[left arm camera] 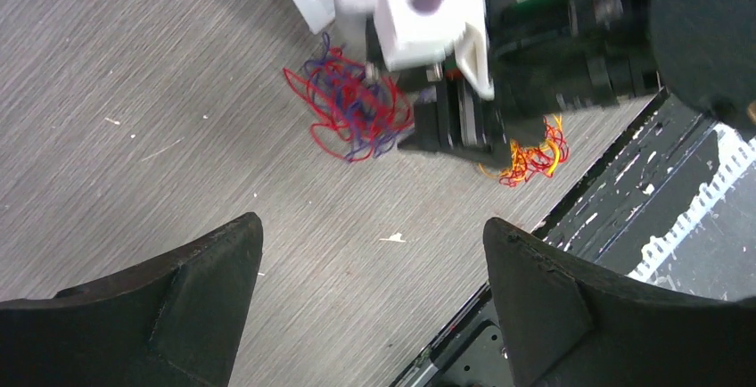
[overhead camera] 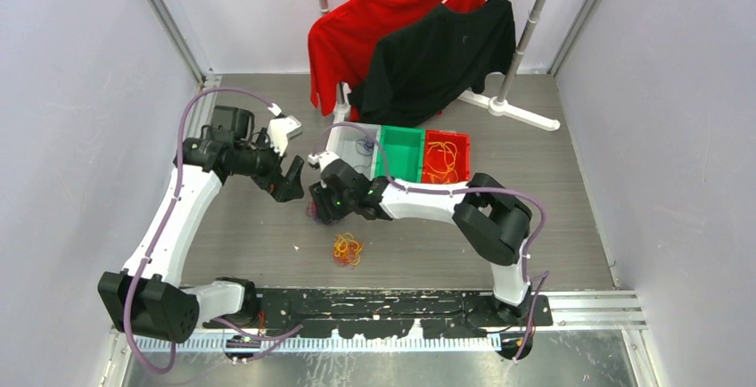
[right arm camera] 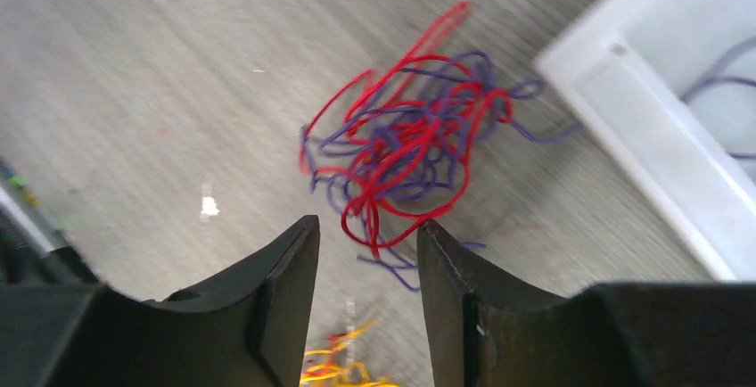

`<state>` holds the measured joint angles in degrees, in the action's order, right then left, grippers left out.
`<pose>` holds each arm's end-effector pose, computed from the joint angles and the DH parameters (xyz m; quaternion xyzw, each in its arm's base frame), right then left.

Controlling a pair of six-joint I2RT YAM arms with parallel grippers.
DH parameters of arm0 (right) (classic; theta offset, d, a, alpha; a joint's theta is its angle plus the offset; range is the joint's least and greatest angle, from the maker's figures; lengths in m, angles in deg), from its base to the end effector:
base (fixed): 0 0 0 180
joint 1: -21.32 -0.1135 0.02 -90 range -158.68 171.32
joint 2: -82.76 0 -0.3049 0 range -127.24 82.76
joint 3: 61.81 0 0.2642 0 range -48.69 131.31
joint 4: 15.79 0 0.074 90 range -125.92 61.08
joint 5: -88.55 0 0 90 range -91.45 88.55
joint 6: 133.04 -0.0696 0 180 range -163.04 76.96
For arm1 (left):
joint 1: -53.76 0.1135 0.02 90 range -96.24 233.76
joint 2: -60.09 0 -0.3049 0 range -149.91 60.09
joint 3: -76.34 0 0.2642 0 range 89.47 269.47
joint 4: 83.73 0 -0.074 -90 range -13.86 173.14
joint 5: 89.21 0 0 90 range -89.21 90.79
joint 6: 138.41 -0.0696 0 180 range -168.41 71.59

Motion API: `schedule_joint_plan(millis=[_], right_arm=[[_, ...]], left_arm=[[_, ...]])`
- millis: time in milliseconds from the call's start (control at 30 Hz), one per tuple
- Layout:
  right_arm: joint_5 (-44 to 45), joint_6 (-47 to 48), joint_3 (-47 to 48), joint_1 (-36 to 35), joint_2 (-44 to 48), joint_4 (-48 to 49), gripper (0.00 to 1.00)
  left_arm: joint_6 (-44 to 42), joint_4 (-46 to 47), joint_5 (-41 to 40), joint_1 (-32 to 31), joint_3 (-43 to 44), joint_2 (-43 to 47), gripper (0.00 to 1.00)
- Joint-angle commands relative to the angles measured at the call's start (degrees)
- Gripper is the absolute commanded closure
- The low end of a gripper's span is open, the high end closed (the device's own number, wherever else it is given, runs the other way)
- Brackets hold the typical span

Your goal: Untangle the cables

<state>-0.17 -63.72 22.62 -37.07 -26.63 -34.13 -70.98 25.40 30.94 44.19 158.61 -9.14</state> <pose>0.2452 0.3954 0.1911 -0.2925 0.8702 0.2444 0.3122 0.2315 -0.0745 0.3446 0.3261 0.8716 -0.2180 0.2941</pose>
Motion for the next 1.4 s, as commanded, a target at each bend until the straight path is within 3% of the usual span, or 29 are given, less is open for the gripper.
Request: schedule_joint_plan(millis=[0, 367, 567, 767, 867, 1133, 1300, 1367], right_arm=[[-2.87, 1.21, 4.71, -2.34, 1.64, 0.88, 0.5], [1.21, -2.04, -4.79, -2.4, 16.86, -1.88, 0.27], [0.06, -5.37, -13.33, -5.88, 25.94, -2.26, 0.31], [6.33, -6.31, -14.06, -14.18, 23.6, -5.02, 0.37], [9.69, -6.26, -12.04, -15.28, 20.05, -6.38, 0.42], [24.09, -2.41, -6.23, -15.38, 16.03, -8.35, 0.76], [25.36, 0.8, -5.87, -15.32, 16.3, -6.05, 0.98], [24.75, 1.6, -6.5, -15.16, 17.28, -4.98, 0.99]], left_arm=[[-1.32, -0.52, 3.05, 0.84, 0.57, 2.03, 0.07], [-1.43, -1.25, 4.21, 0.87, 1.1, 2.59, 0.07], [-1.75, -1.8, 4.93, 0.87, 2.0, 2.96, 0.07], [-1.21, -2.08, 5.48, 0.86, 2.66, 2.65, 0.08], [-0.99, -2.12, 5.46, 0.86, 2.7, 3.02, 0.08], [-1.57, -3.11, 5.0, 0.86, 2.34, 4.44, 0.08], [-1.96, -3.86, 6.26, 0.86, 2.06, 4.95, 0.08], [-2.2, -3.76, 6.92, 0.86, 1.48, 5.59, 0.08]])
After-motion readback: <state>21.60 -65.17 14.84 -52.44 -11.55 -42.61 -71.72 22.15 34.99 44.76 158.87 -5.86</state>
